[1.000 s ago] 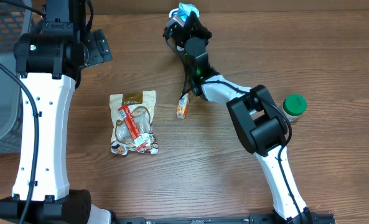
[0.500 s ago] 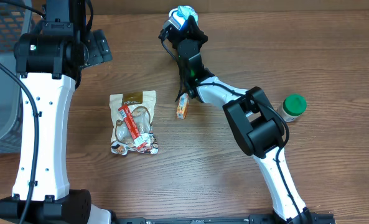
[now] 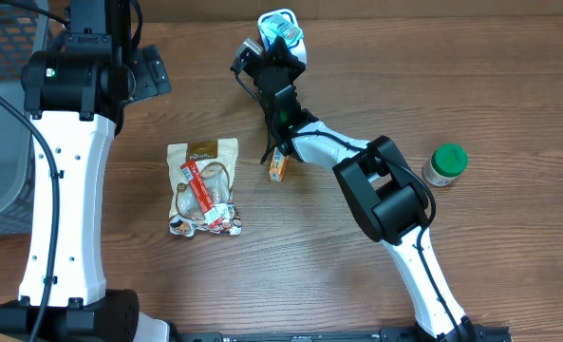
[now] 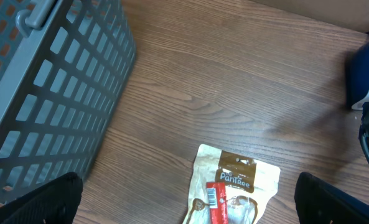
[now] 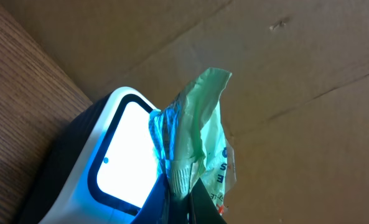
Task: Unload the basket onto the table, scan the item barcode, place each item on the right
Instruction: 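Hold the wipes pack label under the scanner with the right gripper, then move the wipes pack right and lower it beside the jar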
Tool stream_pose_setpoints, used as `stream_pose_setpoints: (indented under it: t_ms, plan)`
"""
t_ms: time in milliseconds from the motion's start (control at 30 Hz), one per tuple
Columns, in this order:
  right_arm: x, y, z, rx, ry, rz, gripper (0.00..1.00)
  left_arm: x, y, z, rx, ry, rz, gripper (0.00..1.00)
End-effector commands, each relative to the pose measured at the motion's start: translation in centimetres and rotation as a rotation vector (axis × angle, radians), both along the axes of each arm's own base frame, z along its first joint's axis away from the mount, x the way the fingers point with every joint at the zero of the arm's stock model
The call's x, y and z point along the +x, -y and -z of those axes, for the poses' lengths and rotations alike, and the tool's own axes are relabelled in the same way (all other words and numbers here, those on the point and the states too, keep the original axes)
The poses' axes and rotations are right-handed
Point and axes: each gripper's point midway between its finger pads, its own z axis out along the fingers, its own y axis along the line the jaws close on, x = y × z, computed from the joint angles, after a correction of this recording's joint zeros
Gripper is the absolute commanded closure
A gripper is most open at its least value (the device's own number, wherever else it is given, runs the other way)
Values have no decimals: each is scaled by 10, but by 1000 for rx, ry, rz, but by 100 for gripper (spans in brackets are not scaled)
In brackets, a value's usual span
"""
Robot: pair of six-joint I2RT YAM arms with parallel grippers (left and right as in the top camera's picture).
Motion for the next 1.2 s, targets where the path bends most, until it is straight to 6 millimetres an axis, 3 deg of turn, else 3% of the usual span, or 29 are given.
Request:
stream_pose_setpoints:
  t_ms: [0, 167, 400, 567, 667, 733, 967, 1033, 1167]
  plan:
    - [1, 5, -30, 40, 37, 16, 97, -1, 1, -6, 13, 14, 10, 0]
    - [-1, 10, -77, 124, 63, -1, 97, -1, 1, -6, 13, 14, 10, 0]
    - [-20, 34, -169, 301, 100, 16, 97, -1, 1, -6, 13, 14, 10, 0]
    - [-46, 55, -192, 365, -45, 10, 97, -1, 1, -6, 13, 13, 10, 0]
    - [-65, 72, -185, 427, -188, 28, 97, -1, 1, -6, 13, 14, 10, 0]
    - [-81, 84, -167, 469, -325, 41, 97, -1, 1, -6, 13, 14, 10, 0]
    - [-158, 117, -64, 537, -960, 43, 96, -1, 1, -6, 13, 14, 10, 0]
    - [-175, 130, -45, 568, -1083, 71, 96, -1, 1, -6, 13, 14, 10, 0]
    - [-184, 169, -19, 566, -1147, 176, 96, -1, 1, -6, 13, 14, 10, 0]
